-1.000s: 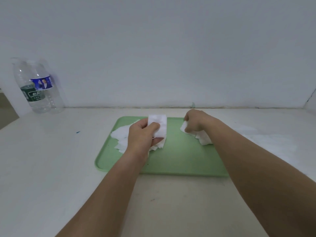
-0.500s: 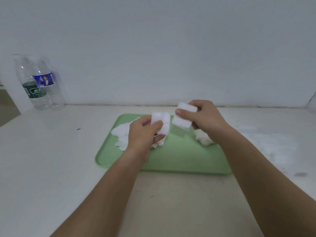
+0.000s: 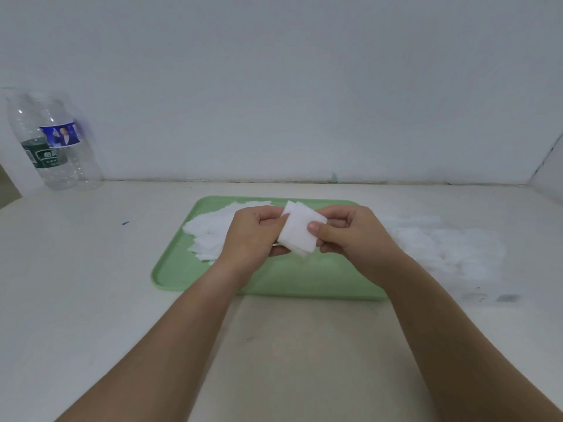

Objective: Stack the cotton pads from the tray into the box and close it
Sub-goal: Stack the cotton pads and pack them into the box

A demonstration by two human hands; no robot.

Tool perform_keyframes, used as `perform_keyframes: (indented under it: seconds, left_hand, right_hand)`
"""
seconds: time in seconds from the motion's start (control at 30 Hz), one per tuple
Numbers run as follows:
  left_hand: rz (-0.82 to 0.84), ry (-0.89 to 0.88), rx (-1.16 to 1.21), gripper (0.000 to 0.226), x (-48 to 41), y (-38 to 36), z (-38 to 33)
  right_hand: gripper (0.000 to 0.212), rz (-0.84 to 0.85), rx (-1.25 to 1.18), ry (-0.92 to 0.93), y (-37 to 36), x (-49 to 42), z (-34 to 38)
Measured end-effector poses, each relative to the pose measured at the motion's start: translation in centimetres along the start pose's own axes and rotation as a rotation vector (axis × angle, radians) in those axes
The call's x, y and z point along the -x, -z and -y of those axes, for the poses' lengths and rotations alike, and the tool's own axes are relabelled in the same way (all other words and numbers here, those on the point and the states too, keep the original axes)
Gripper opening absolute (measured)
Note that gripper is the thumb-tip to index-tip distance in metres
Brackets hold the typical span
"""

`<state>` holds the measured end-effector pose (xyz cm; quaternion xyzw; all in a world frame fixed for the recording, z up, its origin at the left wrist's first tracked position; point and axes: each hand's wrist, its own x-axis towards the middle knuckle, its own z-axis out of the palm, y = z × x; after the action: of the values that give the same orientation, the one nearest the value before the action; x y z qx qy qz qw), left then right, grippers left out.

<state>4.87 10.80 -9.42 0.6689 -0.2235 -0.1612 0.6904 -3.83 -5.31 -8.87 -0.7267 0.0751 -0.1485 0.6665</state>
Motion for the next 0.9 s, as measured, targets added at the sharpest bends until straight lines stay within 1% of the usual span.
perform_keyframes:
  seconds: [0.1, 0.2, 0.27, 0.37, 0.4, 0.43, 0.5, 0.6, 0.67, 0.7, 0.73, 0.77, 0.83, 0.9]
  left_hand:
    - [0.025, -0.002, -0.039, 0.017, 0.0, -0.1, 0.0]
    - [0.072, 0.000, -0.073, 0.019, 0.3, -0.2, -0.1]
    - [0.093, 0.015, -0.090, 0.021, 0.3, -0.2, -0.2]
    - [0.119, 0.070, -0.038, 0.030, 0.3, -0.5, -0.3]
    - [0.126, 0.066, -0.027, 0.030, 0.3, -0.6, -0.3]
    - [0.126, 0.036, -0.036, 0.024, 0.3, -0.7, -0.1]
    - [0.095, -0.030, -0.053, 0.013, 0.4, -0.8, 0.2]
    - [0.010, -0.044, -0.006, 0.015, 0.2, -0.9, 0.5]
    - [-0.031, -0.034, 0.037, 0.016, 0.1, -0.9, 0.5]
    - [-0.050, -0.030, 0.060, 0.016, 0.0, -0.8, 0.6]
    - [-0.069, -0.025, 0.082, 0.017, -0.1, -0.8, 0.7]
    - [-0.089, -0.022, 0.097, 0.016, -0.2, -0.7, 0.9]
    - [-0.117, -0.013, 0.115, 0.015, -0.3, -0.6, 1.1]
    - [-0.124, -0.009, 0.124, 0.014, -0.5, -0.5, 1.1]
  right_hand:
    - [0.010, -0.049, -0.016, -0.016, 0.2, -0.2, -0.3]
    - [0.011, -0.067, -0.005, -0.026, 0.3, -0.2, -0.5]
    - [0.014, -0.089, 0.010, -0.027, 0.2, -0.2, -0.6]
    - [0.023, -0.152, 0.062, -0.051, 0.2, -0.2, -0.6]
    - [0.025, -0.174, 0.093, -0.057, 0.2, -0.2, -0.6]
    - [0.026, -0.199, 0.117, -0.058, 0.1, -0.2, -0.6]
    - [0.022, -0.297, 0.109, -0.026, 0.1, -0.3, -0.2]
    - [0.011, -0.525, 0.050, 0.068, 1.4, -0.8, 1.6]
    - [0.018, -0.598, 0.159, 0.096, 3.0, -1.4, 2.7]
    - [0.022, -0.587, 0.297, 0.097, 3.8, -1.8, 3.2]
    - [0.025, -0.538, 0.485, 0.092, 4.4, -2.3, 3.5]
    - [0.025, -0.453, 0.685, 0.078, 4.8, -2.8, 3.7]
    - [0.022, -0.231, 1.022, 0.015, 5.1, -4.0, 3.9]
    - [0.027, -0.018, 1.240, -0.079, 5.0, -5.2, 3.4]
